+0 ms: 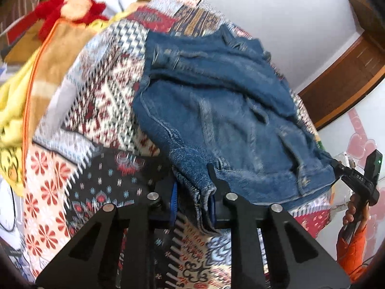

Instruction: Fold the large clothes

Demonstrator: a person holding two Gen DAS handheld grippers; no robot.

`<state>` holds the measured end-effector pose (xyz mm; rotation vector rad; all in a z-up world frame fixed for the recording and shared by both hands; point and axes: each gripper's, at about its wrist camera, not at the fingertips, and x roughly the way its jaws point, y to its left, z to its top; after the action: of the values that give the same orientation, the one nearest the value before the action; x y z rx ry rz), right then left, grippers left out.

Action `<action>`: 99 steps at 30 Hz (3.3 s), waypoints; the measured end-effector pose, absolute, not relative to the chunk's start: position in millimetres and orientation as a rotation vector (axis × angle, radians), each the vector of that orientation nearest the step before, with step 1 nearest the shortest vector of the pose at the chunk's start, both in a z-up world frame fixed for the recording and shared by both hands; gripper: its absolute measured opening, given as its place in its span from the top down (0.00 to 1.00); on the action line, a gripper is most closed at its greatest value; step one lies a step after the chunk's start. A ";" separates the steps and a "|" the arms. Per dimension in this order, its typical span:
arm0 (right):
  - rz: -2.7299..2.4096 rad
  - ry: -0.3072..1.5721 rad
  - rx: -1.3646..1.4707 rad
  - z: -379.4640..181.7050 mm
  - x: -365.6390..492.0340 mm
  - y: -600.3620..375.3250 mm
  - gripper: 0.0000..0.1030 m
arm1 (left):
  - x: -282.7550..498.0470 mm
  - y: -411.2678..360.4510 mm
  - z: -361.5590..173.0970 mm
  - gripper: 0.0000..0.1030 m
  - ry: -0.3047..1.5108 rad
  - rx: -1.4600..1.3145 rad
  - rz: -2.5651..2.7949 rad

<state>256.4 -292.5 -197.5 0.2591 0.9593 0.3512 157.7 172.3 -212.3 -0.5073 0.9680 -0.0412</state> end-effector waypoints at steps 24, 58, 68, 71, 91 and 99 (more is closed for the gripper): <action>0.437 0.686 0.140 -86.1 411.2 -237.1 0.85 | 303.1 219.4 -115.1 0.87 0.665 -0.475 -0.048; 0.046 0.804 -0.174 -212.2 632.2 -215.2 0.84 | 505.7 258.4 -277.4 0.82 0.999 -0.448 0.124; 0.165 0.846 -0.074 -173.1 574.8 -274.8 0.84 | 485.0 258.1 -214.2 0.44 0.994 -0.403 0.137; 0.228 0.837 -0.075 -162.5 555.5 -261.4 0.84 | 465.5 261.1 -181.0 0.08 0.895 -0.344 0.223; 0.522 0.974 -0.151 -215.0 558.0 -113.1 0.84 | 474.1 218.1 -262.9 0.06 1.126 -0.097 0.099; 0.456 1.012 -0.139 -243.3 612.8 -92.9 0.84 | 518.4 249.0 -252.4 0.05 1.028 -0.152 0.191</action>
<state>612.8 -92.9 -243.3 -0.1395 1.0116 0.4559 518.4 249.0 -252.4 -0.1515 1.0283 0.1911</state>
